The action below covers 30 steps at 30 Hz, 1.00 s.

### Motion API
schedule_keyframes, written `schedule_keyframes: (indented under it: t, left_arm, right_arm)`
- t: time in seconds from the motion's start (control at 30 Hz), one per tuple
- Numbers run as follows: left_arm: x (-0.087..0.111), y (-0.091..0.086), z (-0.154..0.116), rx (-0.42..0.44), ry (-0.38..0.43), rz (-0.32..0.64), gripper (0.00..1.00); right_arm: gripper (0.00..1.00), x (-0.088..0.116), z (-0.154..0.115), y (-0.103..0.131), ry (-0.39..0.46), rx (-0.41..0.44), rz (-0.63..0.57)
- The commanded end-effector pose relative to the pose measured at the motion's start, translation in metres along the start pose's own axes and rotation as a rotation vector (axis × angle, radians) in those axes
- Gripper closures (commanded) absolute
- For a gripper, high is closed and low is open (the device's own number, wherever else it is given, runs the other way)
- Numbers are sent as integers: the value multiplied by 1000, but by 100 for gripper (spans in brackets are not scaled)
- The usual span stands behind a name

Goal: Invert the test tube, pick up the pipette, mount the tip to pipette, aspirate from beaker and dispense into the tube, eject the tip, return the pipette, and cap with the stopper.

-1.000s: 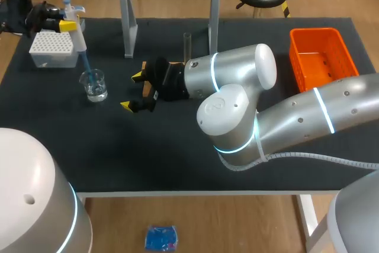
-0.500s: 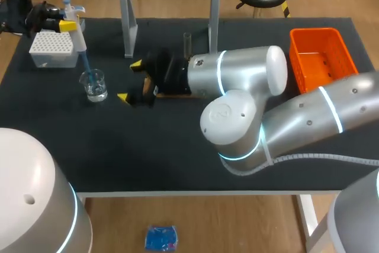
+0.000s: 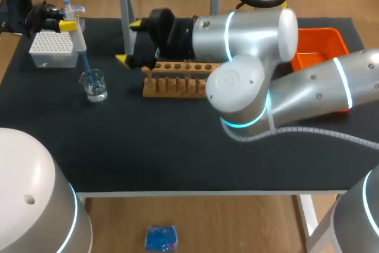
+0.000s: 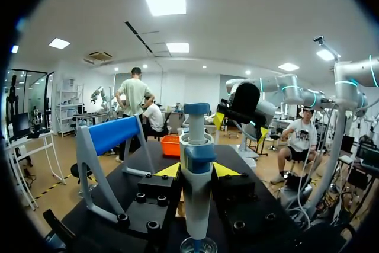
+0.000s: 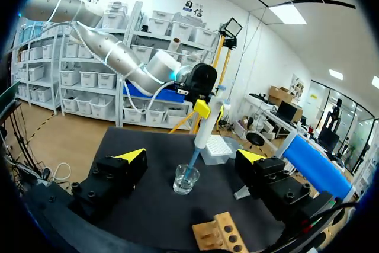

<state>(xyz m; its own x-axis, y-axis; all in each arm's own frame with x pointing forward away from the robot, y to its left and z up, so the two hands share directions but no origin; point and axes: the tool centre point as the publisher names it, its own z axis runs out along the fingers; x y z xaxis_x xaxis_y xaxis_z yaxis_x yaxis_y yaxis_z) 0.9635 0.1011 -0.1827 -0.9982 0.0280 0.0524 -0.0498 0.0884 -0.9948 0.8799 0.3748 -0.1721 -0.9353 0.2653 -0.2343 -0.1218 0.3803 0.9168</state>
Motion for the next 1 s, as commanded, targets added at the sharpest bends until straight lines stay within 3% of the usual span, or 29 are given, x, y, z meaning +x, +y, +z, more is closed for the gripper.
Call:
schedule_keyframes:
  t: [0.03, 0.37, 0.4, 0.47, 0.5, 1.0]
  left_arm:
    - [1, -1, 1, -2, -5, 1, 100]
    - [1, -1, 1, -2, -5, 1, 100]
    - [1, -1, 1, -2, -5, 1, 100]
    - [1, -1, 1, -2, -5, 1, 100]
    - [1, -1, 1, -2, -5, 1, 100]
    - [1, -1, 1, -2, -5, 1, 100]
  right_arm:
    - [0, -19, -2, 18, 153, 106, -9]
    - [0, -47, 34, 52, 230, 48, 55]
    - [18, -50, 38, 55, 227, 47, 56]
    - [96, -57, 47, 61, 243, 35, 87]
    - [100, -60, 51, 64, 236, 35, 94]
    - [100, -79, 89, 95, 344, -38, 103]
